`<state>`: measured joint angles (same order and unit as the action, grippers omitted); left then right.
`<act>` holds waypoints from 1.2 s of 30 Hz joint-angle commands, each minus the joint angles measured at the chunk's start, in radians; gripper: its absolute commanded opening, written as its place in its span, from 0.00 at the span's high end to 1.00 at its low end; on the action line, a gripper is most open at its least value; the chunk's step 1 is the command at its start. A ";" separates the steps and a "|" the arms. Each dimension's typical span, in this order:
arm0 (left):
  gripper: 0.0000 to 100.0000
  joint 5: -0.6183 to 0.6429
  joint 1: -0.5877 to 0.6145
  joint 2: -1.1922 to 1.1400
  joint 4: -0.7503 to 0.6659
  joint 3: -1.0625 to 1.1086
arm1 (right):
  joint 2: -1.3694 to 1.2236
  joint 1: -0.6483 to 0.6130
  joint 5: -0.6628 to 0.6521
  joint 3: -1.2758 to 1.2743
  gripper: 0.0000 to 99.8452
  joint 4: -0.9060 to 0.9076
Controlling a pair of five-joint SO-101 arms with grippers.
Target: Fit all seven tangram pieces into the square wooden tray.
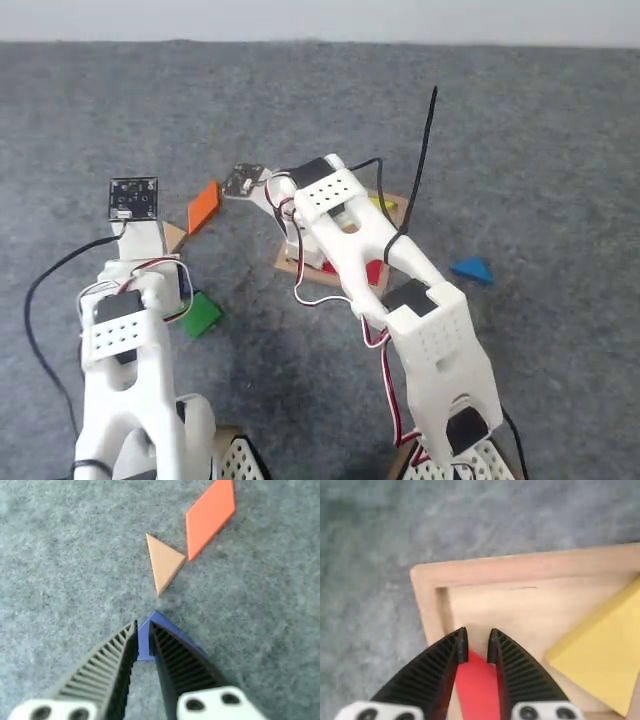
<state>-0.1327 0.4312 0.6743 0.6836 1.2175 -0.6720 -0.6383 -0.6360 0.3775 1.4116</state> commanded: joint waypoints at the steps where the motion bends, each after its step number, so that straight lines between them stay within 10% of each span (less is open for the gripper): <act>1: 0.96 0.009 0.000 0.043 -0.020 -0.012 | 0.016 0.039 -0.061 0.017 0.93 0.071; 17: 0.96 0.003 -0.077 0.041 -0.018 -0.005 | 0.245 0.274 -0.192 0.012 0.98 0.239; 25: 0.96 0.009 -0.373 0.015 0.031 -0.058 | 0.400 0.386 -0.115 -0.084 0.99 0.263; 36: 0.96 0.181 -0.609 -0.450 0.126 -0.383 | 0.763 0.409 0.029 -0.664 0.99 -0.128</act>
<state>0.0100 -0.1366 0.2954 0.8416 0.9137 0.0031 -0.2378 -0.6897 -0.1626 1.4362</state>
